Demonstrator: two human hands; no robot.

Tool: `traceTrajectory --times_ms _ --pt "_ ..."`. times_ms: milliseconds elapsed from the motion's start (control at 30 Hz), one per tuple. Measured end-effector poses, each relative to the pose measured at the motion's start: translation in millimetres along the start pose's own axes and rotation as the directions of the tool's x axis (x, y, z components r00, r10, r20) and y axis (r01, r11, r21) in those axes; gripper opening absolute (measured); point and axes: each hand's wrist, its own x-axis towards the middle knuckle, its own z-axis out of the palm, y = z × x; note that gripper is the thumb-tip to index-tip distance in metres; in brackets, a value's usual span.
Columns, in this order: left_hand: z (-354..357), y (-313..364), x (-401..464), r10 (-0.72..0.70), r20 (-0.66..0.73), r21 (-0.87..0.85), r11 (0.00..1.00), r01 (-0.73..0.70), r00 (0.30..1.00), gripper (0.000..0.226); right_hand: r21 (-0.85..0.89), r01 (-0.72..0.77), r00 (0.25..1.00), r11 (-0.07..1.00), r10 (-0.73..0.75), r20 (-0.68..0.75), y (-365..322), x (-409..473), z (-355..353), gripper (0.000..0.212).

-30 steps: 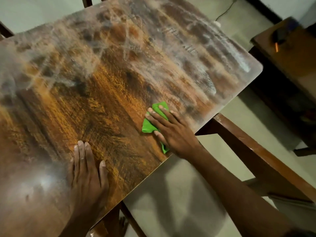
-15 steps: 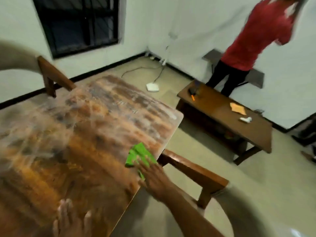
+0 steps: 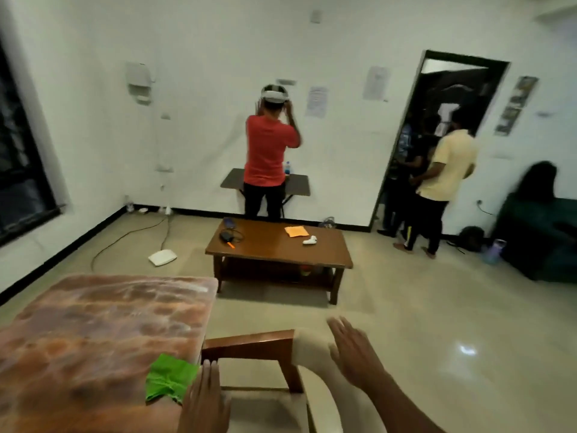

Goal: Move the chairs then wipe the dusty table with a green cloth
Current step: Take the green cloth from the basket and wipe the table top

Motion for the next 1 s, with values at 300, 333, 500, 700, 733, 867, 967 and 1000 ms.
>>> traceTrajectory --times_ms 300,333,500,700,733,867,967,1000 --pt "-59.7 158.3 43.5 0.060 0.067 0.112 0.991 -0.068 0.996 0.078 -0.138 -0.206 0.977 0.969 0.211 0.021 74.3 -50.5 -61.8 0.060" --pt "-62.2 168.7 45.4 0.106 0.069 0.128 0.985 -0.114 0.992 0.078 -0.143 -0.218 0.973 0.965 0.227 0.049 79.4 -56.7 -62.9 0.060" --pt "-44.6 204.9 57.0 0.278 0.083 0.158 0.944 -0.288 0.957 0.066 -0.124 -0.249 0.968 0.961 0.252 0.013 109.3 -84.1 -56.2 0.054" --pt "-10.8 261.9 63.6 0.303 0.084 0.089 0.947 -0.310 0.949 0.077 -0.165 -0.173 0.985 0.971 0.173 -0.016 140.2 -73.1 -78.5 0.057" --pt "-8.1 273.6 68.7 0.264 0.097 0.042 0.962 -0.269 0.960 0.074 -0.151 -0.169 0.986 0.974 0.169 -0.012 145.7 -68.6 -85.8 0.058" --pt "2.4 319.5 76.9 0.225 0.065 0.188 0.954 -0.234 0.972 0.074 -0.147 -0.145 0.989 0.978 0.139 -0.050 183.5 -59.4 -100.8 0.059" --pt "11.7 353.6 82.8 0.188 0.079 0.219 0.955 -0.201 0.979 0.074 -0.150 -0.142 0.989 0.979 0.134 -0.059 222.7 -73.8 -109.3 0.058" --pt "17.6 364.7 84.2 0.183 0.088 0.205 0.959 -0.198 0.979 0.075 -0.148 -0.145 0.989 0.978 0.139 -0.051 236.7 -82.4 -111.8 0.058"
